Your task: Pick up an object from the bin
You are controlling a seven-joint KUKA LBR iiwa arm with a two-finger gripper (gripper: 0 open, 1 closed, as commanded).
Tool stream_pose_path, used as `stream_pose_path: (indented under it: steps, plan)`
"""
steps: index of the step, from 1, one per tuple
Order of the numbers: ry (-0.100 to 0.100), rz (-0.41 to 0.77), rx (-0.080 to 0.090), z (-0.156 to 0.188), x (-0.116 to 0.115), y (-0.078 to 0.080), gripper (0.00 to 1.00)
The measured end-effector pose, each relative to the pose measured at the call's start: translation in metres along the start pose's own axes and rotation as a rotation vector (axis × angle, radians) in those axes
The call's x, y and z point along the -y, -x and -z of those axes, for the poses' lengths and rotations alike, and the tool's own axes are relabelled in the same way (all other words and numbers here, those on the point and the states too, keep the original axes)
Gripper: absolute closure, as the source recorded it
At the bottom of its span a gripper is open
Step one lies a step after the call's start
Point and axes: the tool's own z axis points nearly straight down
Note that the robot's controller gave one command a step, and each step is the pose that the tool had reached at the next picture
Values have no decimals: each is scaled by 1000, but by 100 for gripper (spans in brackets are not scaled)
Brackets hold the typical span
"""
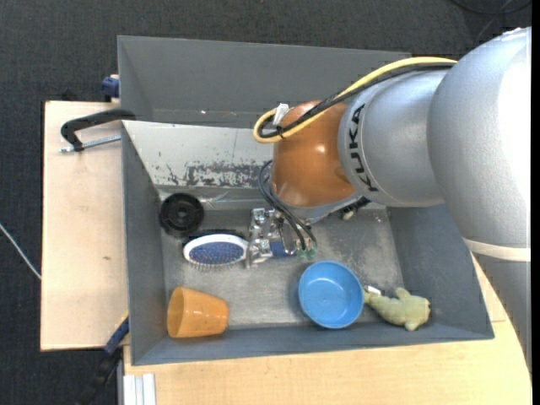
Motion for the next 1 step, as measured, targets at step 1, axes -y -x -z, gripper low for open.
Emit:
stream_pose_path:
  steps: [1]
  plan:
    - [0,0,-2,-1,0,-1,0]
